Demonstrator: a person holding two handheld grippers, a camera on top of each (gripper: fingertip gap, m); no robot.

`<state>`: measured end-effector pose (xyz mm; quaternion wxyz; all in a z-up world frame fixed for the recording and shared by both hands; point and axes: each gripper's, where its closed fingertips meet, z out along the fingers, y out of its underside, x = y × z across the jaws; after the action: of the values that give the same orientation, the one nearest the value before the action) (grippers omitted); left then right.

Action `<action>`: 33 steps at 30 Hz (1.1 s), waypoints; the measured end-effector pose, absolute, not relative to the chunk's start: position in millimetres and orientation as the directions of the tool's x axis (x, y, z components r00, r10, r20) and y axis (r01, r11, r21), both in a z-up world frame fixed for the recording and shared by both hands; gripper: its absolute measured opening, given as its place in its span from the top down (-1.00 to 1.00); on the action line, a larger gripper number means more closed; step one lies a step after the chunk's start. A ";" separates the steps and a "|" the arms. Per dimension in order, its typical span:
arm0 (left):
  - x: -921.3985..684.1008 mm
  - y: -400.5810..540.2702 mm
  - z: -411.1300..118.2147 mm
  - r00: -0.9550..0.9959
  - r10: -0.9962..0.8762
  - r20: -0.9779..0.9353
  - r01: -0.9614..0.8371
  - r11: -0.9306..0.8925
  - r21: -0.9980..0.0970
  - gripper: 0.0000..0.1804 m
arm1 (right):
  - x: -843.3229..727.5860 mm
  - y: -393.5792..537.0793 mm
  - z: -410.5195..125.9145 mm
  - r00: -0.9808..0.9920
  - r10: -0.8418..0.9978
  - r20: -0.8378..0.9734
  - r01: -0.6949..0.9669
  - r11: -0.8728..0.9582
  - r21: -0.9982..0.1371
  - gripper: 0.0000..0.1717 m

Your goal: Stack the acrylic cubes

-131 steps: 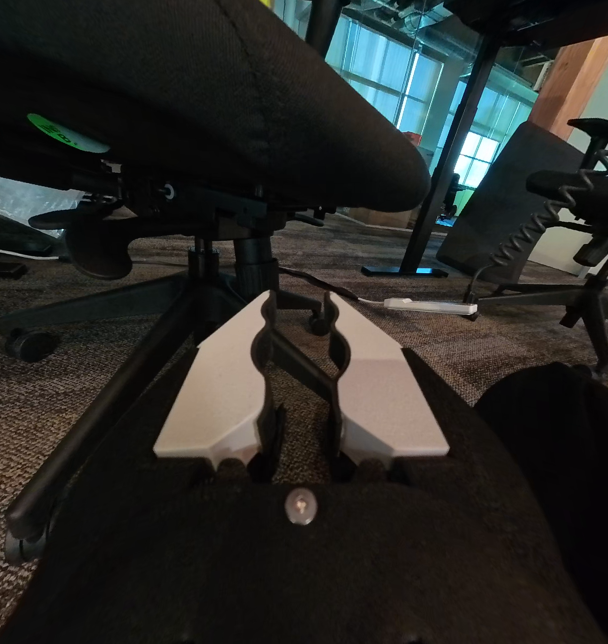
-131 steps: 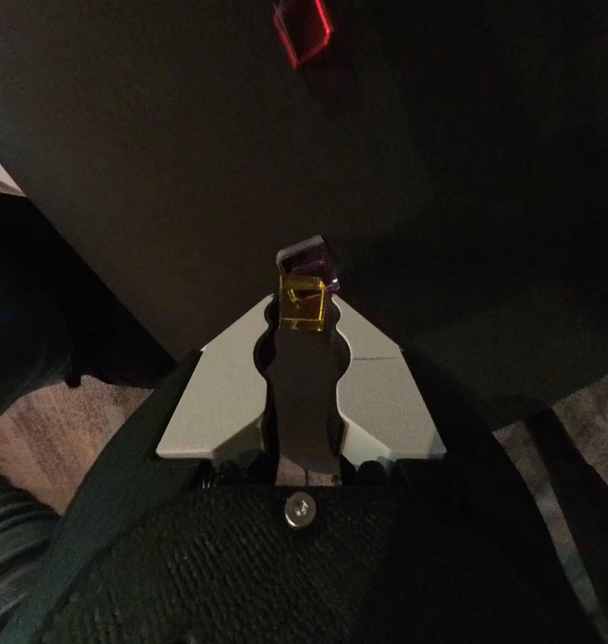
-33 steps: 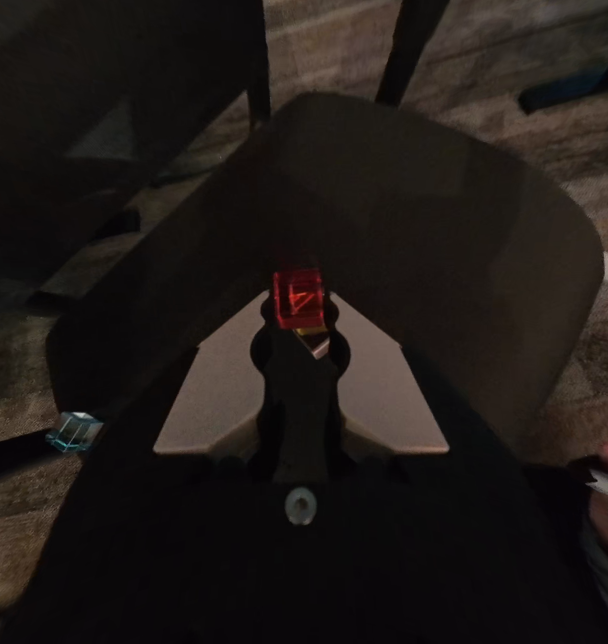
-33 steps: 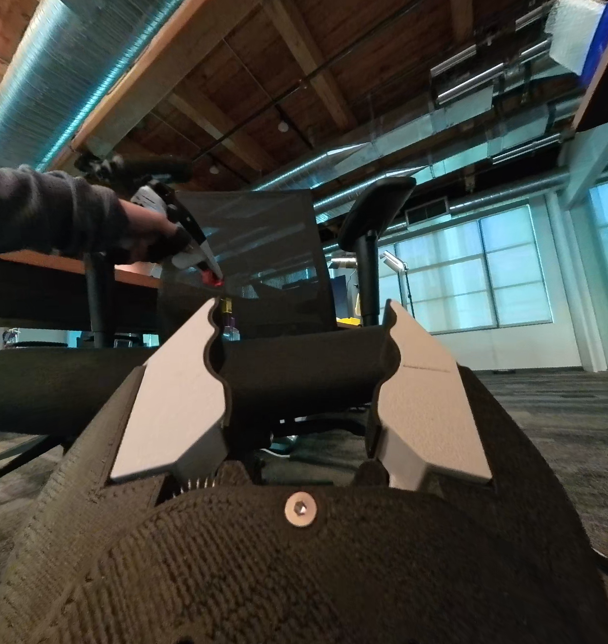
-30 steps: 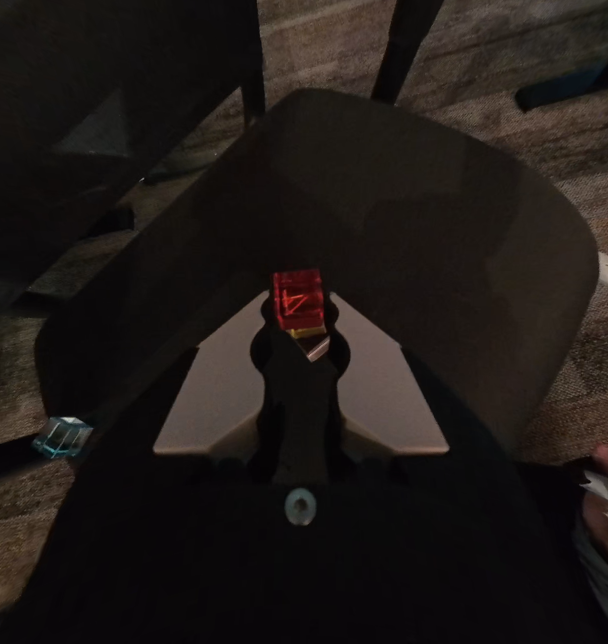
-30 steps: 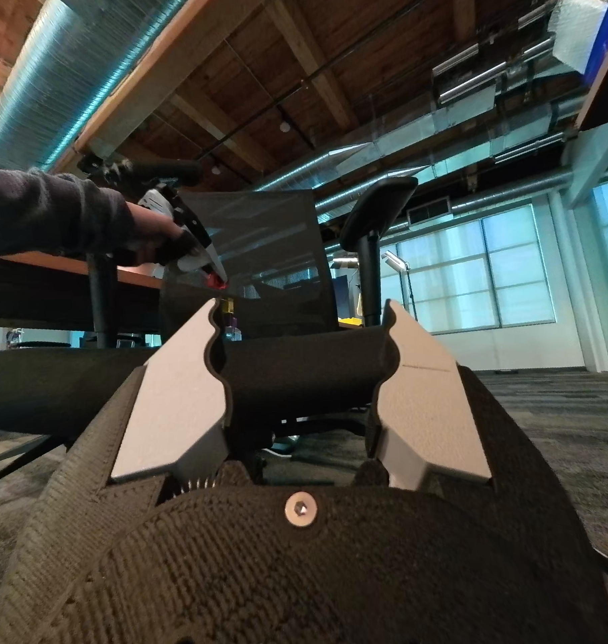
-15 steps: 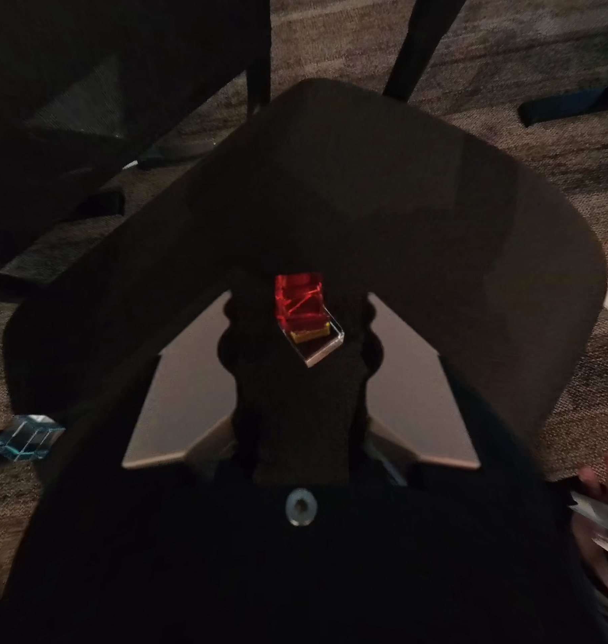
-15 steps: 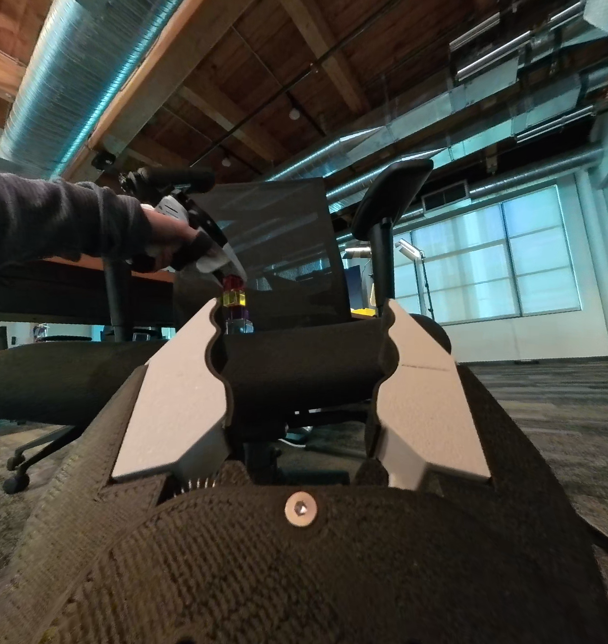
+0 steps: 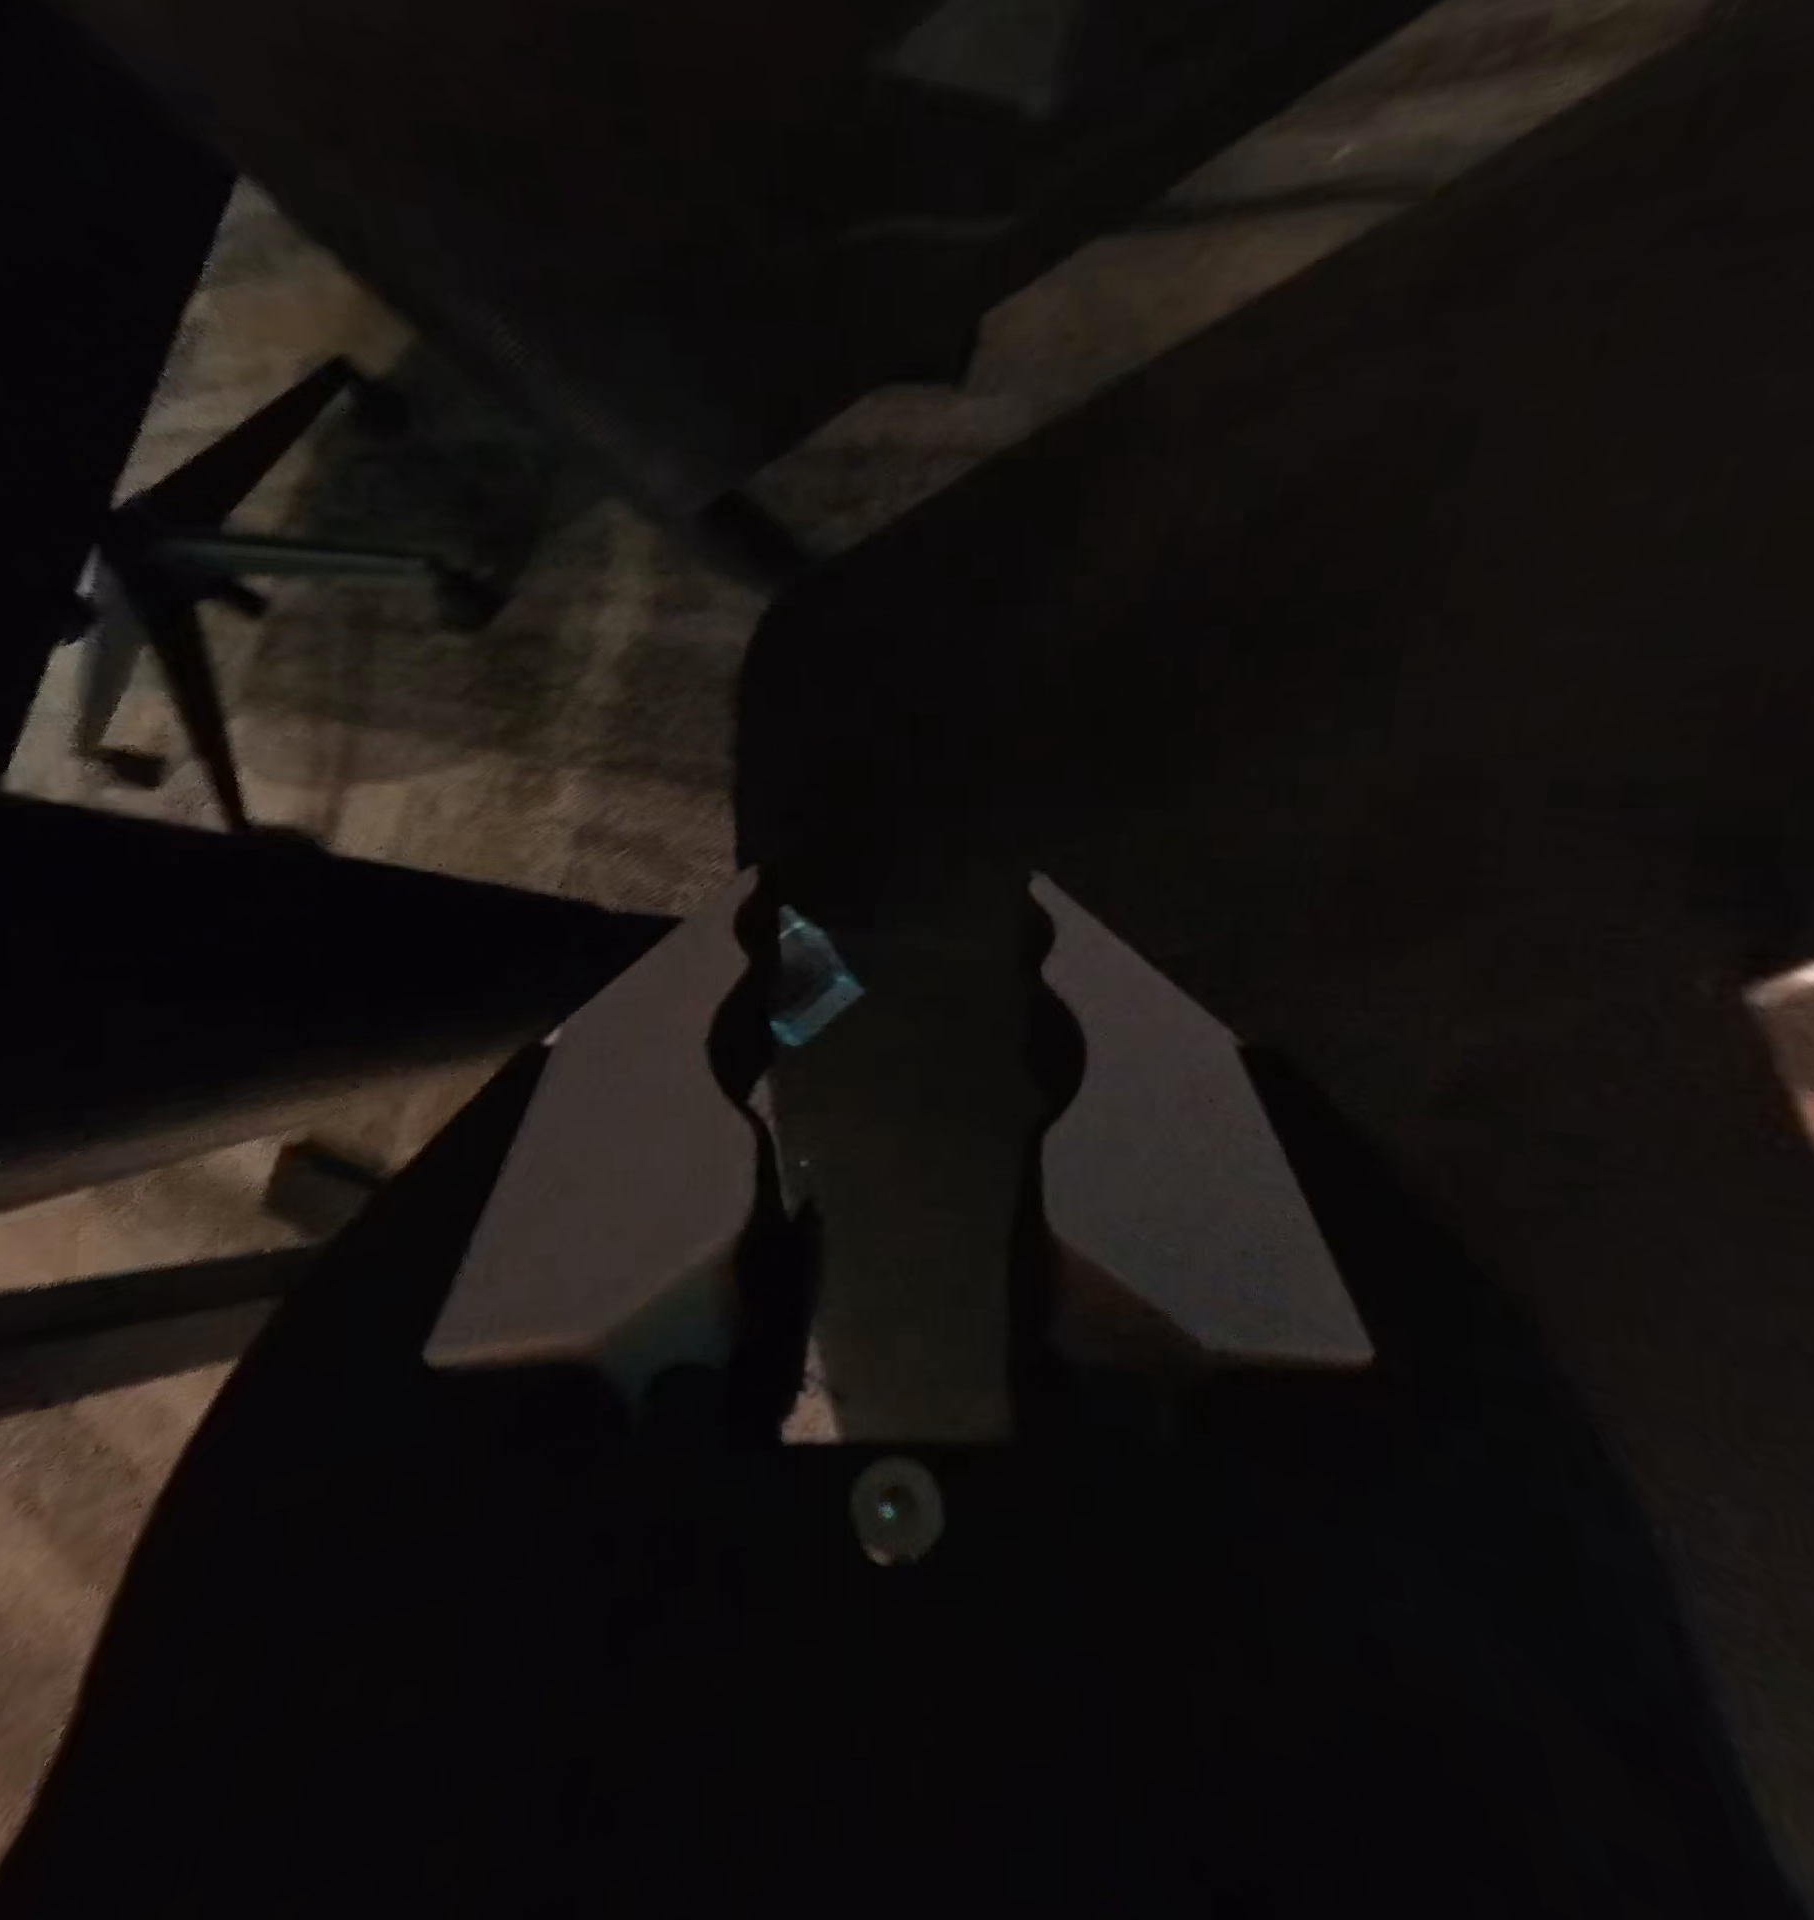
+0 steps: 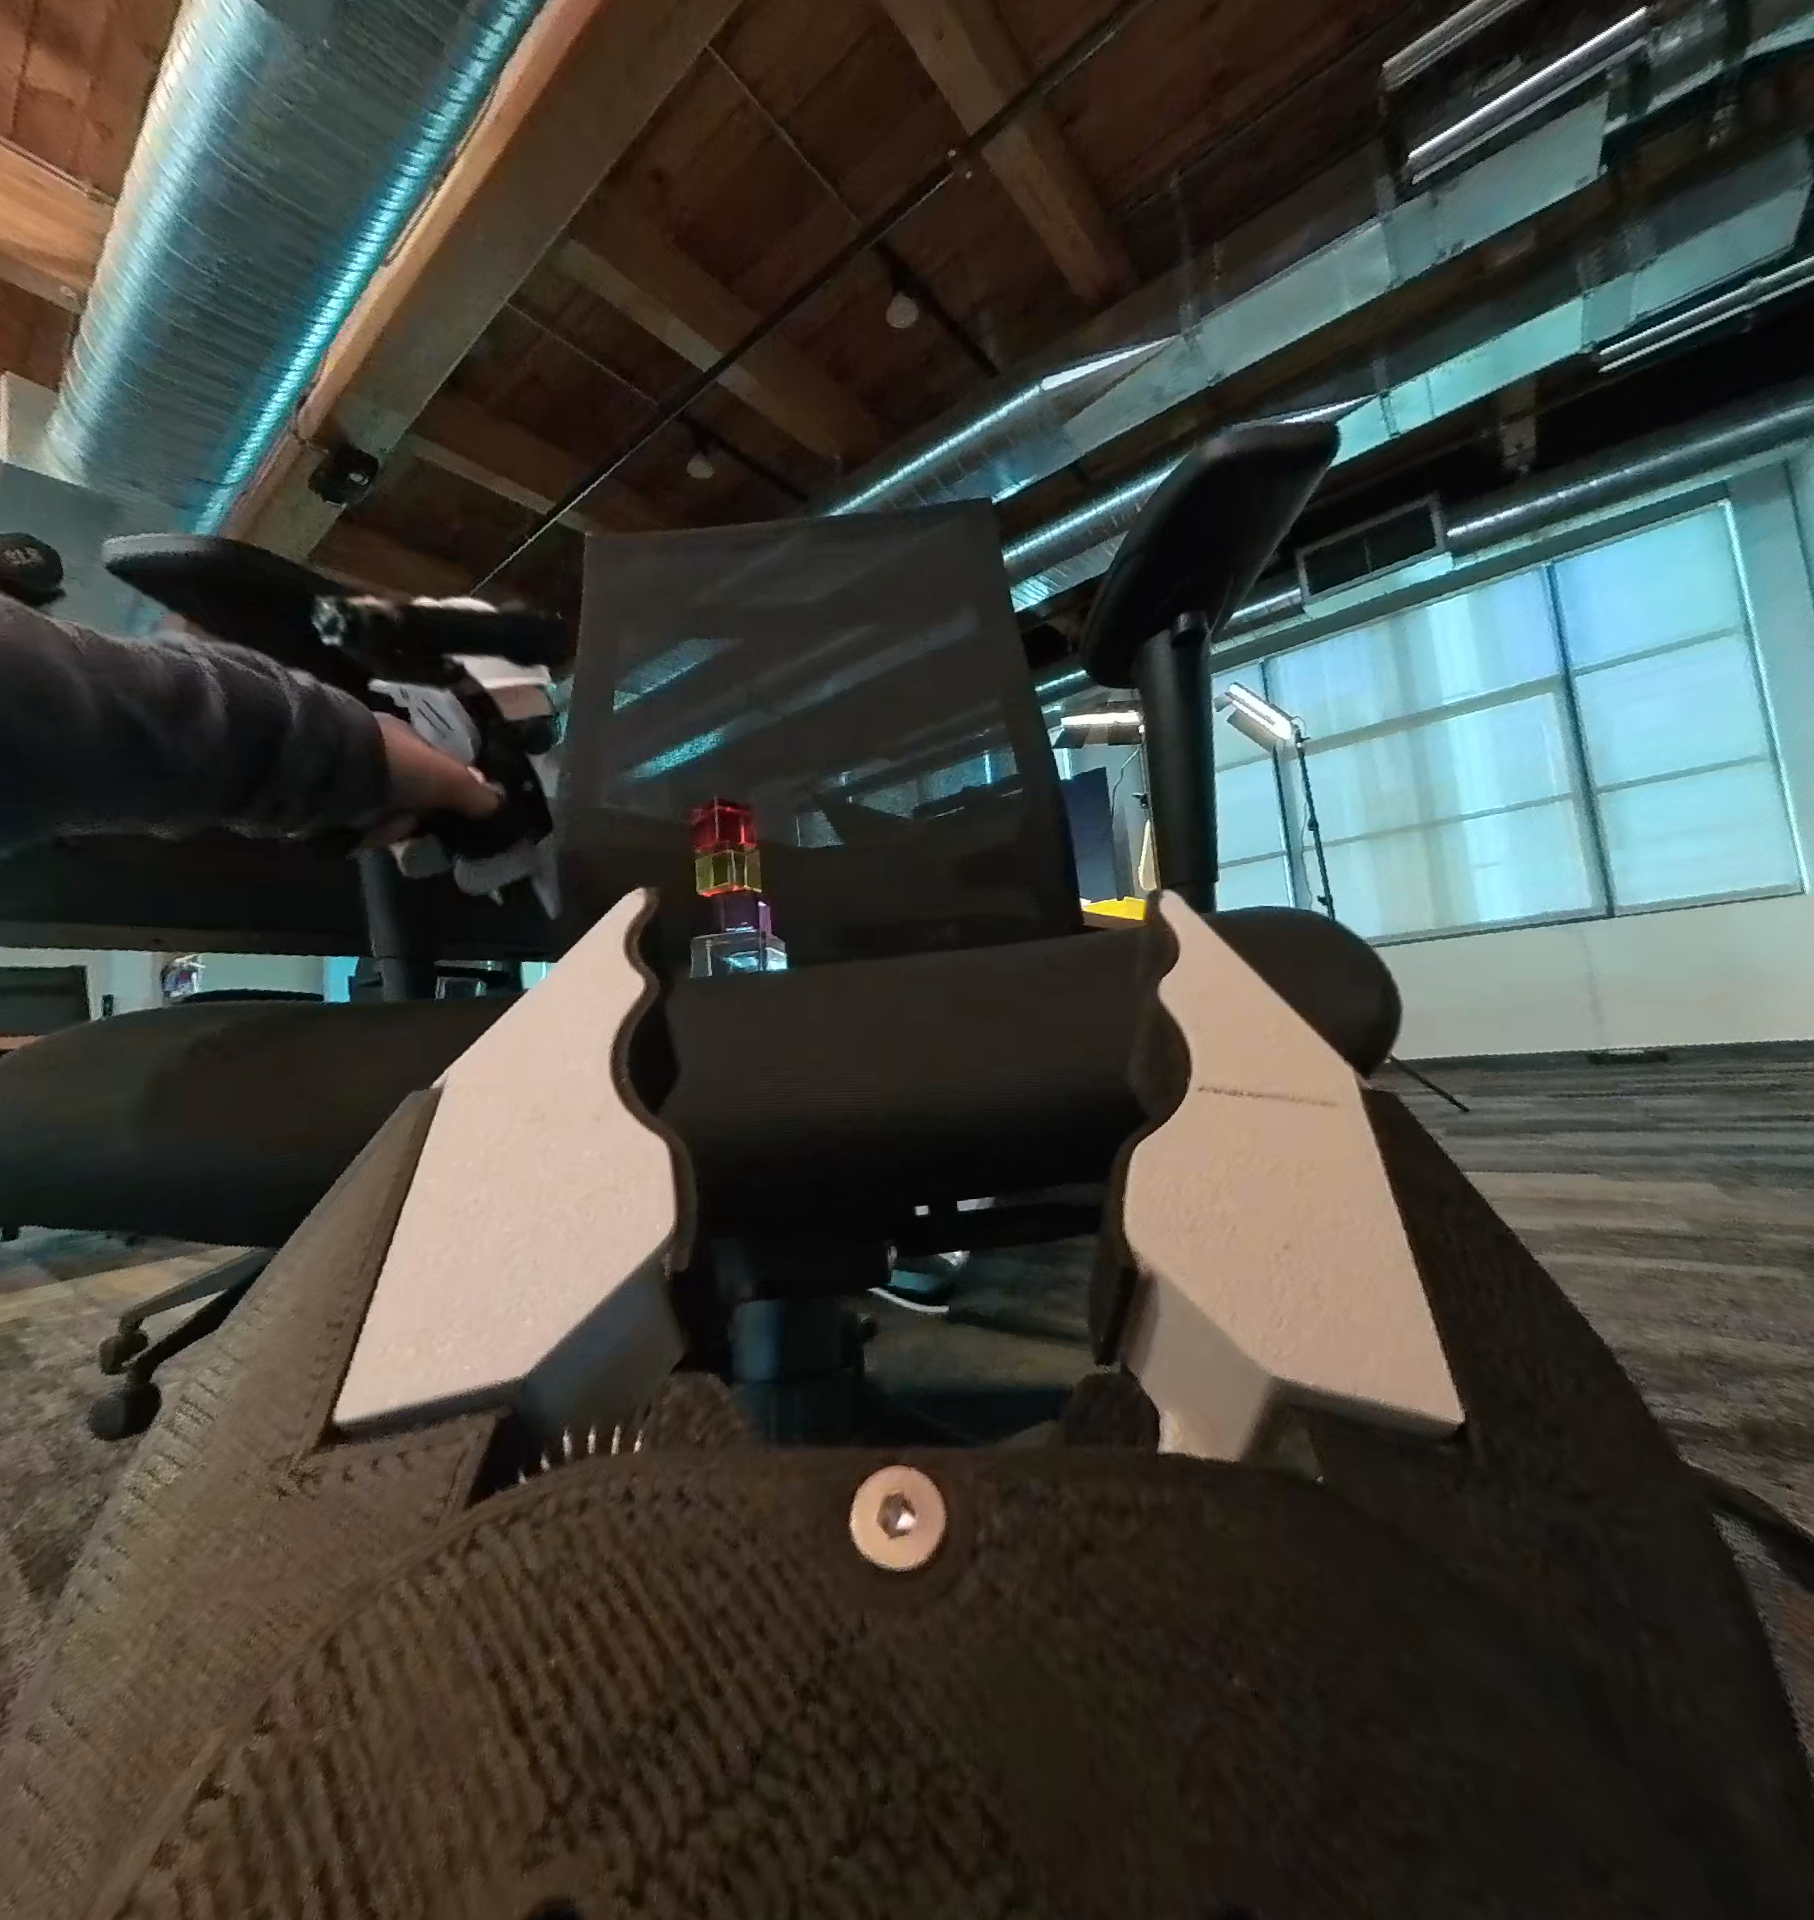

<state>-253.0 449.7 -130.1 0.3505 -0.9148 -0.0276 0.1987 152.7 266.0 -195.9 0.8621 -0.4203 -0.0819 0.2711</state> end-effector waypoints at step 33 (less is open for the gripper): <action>-227.4 393.6 -161.8 0.936 -0.004 -0.352 -0.202 -0.826 -0.526 0.48 | 146.7 273.0 -203.9 0.800 0.588 -0.122 -0.439 0.435 -0.786 -0.04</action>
<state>-227.4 393.6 -161.8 0.2898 -0.9402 0.0549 0.1705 146.7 273.0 -203.9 0.8427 -0.4356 -0.0852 0.3046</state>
